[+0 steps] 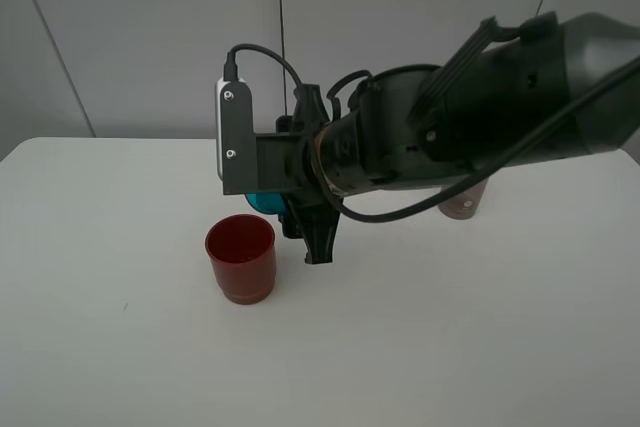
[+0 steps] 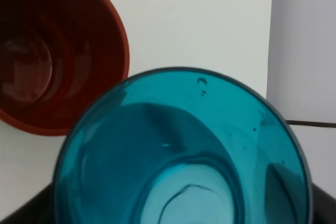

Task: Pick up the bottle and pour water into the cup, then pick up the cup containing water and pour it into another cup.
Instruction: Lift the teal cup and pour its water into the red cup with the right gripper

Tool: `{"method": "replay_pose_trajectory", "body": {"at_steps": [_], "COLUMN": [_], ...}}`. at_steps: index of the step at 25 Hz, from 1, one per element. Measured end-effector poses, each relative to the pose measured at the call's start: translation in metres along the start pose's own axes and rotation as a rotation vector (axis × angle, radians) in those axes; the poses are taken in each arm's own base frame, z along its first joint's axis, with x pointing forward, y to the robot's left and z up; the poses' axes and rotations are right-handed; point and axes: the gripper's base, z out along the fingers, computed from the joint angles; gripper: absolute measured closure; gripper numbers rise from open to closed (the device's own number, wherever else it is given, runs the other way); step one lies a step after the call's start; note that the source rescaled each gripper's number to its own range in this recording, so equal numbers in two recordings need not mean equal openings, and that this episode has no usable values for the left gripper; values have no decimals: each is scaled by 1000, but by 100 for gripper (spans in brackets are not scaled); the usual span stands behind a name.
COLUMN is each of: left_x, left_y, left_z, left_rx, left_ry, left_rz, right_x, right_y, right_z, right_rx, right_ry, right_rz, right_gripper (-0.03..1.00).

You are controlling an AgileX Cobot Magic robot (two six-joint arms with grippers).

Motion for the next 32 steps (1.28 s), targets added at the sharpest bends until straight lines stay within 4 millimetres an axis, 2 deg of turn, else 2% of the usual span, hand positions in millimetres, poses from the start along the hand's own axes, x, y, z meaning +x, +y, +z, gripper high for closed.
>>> {"method": "replay_pose_trajectory", "body": {"at_steps": [8, 23, 32], "left_x": [0, 0, 0], "left_y": [0, 0, 0], "left_z": [0, 0, 0], "left_rx": [0, 0, 0], "left_ry": [0, 0, 0], "left_rz": [0, 0, 0], "right_x": [-9, -5, -5], "right_y": [-13, -5, -6], "right_z": [8, 26, 26], "right_rx": [31, 23, 40], "right_ry": [-15, 14, 13], "right_rz": [6, -96, -146], "right_gripper": [87, 87, 87]}}
